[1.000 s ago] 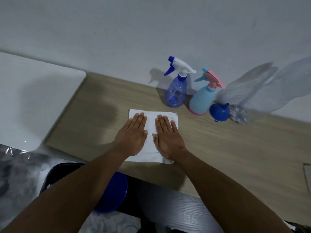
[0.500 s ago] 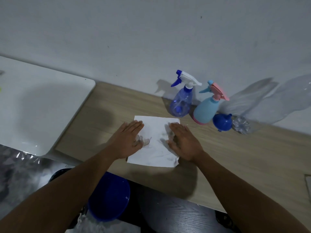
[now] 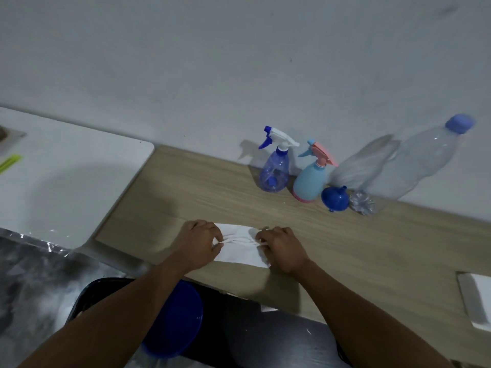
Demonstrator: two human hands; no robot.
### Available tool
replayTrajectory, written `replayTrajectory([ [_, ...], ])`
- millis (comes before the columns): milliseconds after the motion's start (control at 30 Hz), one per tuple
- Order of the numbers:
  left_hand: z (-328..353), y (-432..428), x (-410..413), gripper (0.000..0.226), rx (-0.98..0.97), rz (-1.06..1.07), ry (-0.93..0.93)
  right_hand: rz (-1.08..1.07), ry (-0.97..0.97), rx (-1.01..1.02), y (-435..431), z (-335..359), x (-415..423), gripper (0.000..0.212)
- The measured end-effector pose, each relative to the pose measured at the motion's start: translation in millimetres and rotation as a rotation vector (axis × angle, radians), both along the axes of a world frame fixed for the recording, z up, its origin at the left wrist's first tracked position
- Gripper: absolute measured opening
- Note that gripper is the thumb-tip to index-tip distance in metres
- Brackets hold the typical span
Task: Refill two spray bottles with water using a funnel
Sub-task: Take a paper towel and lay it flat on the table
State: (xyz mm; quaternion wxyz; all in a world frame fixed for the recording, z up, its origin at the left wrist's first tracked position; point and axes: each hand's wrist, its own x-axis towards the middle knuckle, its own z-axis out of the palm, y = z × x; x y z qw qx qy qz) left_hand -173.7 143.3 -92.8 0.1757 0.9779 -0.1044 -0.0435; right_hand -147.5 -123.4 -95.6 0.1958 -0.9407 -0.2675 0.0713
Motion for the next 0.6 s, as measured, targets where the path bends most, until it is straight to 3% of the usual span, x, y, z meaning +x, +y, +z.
replayTrajectory([
  [167, 43, -42, -4, 0.01, -0.425, 0.235, 0.124, -0.336, 0.267, 0.426, -27, 26, -7, 0.021],
  [433, 87, -154, -13, 0.023, -1.023, 0.487, 0.246, -0.65, 0.23, 0.804, -128, 66, -35, 0.017],
  [600, 93, -247, -44, 0.035, -1.05, 0.503, 0.279, -0.735, 0.224, 0.87, -230, 82, -76, 0.023],
])
